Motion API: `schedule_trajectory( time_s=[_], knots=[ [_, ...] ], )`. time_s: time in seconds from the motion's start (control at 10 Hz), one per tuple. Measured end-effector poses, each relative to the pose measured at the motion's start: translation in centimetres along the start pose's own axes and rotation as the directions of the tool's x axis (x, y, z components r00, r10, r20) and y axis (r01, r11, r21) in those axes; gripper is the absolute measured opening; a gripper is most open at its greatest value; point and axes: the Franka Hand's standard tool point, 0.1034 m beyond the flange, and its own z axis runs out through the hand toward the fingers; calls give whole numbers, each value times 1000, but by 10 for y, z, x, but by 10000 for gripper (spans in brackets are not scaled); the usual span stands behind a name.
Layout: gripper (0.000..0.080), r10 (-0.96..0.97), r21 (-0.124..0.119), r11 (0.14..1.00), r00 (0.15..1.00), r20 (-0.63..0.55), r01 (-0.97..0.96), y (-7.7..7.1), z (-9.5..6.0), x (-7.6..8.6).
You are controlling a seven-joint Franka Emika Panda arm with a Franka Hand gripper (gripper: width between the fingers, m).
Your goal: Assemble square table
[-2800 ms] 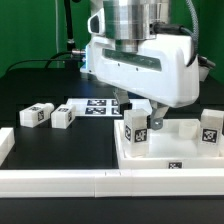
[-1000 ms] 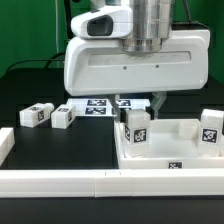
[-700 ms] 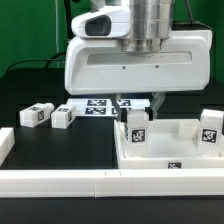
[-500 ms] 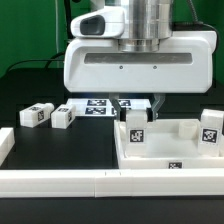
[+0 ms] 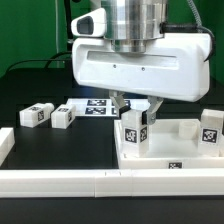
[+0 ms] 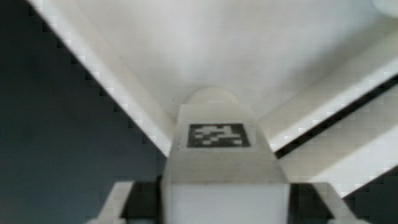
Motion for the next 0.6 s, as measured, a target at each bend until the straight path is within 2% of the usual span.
schedule_trajectory(
  time_s=[0.2,0.4,0.6],
  knots=[
    [287,199,7,980,980,7,-199,-1,0,-1],
    [288,423,0,906,906,14,-423,-3,1,-1],
    [288,471,-1,882,882,18,-471,-3,1,-1]
  ],
)
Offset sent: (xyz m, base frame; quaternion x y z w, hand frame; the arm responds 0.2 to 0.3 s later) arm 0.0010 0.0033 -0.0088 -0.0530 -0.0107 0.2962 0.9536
